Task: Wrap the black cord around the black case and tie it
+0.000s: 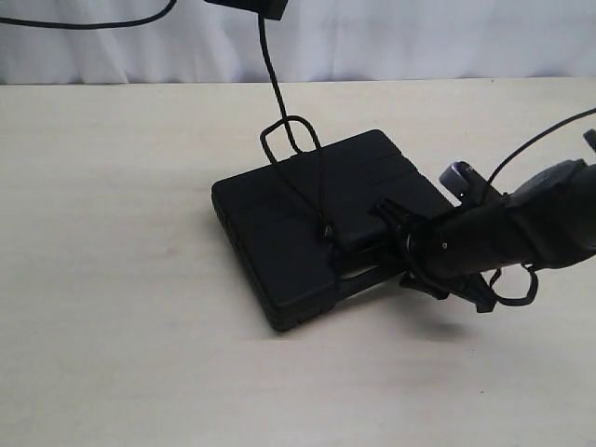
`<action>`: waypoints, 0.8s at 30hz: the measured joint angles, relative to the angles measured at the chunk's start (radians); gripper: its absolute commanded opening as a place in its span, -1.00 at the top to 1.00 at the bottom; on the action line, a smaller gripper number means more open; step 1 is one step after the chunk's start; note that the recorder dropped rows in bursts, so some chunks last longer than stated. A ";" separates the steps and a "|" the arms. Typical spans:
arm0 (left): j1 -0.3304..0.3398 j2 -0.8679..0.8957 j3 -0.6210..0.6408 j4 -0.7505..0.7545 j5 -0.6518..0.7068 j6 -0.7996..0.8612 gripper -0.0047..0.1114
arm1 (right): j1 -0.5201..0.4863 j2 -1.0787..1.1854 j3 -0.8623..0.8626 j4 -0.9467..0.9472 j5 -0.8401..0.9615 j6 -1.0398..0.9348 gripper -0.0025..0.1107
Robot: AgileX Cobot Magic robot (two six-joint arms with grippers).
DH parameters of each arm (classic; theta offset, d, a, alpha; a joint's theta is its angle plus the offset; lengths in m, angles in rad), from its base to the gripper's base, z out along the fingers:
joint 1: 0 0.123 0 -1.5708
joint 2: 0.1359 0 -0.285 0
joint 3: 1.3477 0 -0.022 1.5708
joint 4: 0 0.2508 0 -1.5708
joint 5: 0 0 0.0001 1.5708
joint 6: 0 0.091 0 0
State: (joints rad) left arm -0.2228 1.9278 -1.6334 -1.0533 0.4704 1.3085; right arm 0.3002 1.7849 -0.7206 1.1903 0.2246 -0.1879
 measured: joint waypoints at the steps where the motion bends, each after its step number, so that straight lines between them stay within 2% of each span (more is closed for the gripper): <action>1: 0.000 0.000 0.000 0.000 0.006 0.000 0.92 | 0.004 0.020 0.000 0.033 -0.017 0.000 0.32; 2: 0.000 0.000 0.000 0.002 0.007 -0.005 0.92 | 0.003 0.025 -0.002 0.043 -0.020 0.000 0.59; 4: 0.010 -0.008 0.000 0.007 0.007 -0.025 0.92 | 0.003 0.031 -0.004 0.073 -0.022 -0.037 0.88; 7: 0.066 -0.062 0.000 0.061 0.002 -0.107 0.92 | -0.004 0.021 -0.004 0.089 -0.028 -0.150 0.88; 9: 0.132 -0.113 0.000 0.149 -0.005 -0.172 0.92 | -0.038 -0.006 -0.002 0.083 -0.035 -0.241 0.88; 12: 0.247 -0.168 0.000 0.375 0.017 -0.412 0.92 | -0.141 -0.063 -0.001 0.048 -0.018 -0.316 0.88; 14: 0.323 -0.172 0.006 0.536 0.096 -0.605 0.92 | -0.201 -0.073 0.004 0.003 0.038 -0.377 0.88; 16: 0.365 -0.172 0.036 0.615 0.148 -0.697 0.92 | -0.235 -0.075 0.004 0.001 0.072 -0.392 0.88; 20: 0.425 -0.172 0.116 0.668 0.192 -0.766 0.92 | -0.265 -0.077 0.004 0.004 0.084 -0.394 0.88; 24: 0.478 -0.172 0.231 0.679 0.172 -0.794 0.92 | -0.267 -0.077 0.004 0.009 0.080 -0.392 0.88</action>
State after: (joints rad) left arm 0.2554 1.7554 -1.4022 -0.3739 0.6422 0.5141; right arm 0.0332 1.7081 -0.7167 1.1988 0.3047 -0.5802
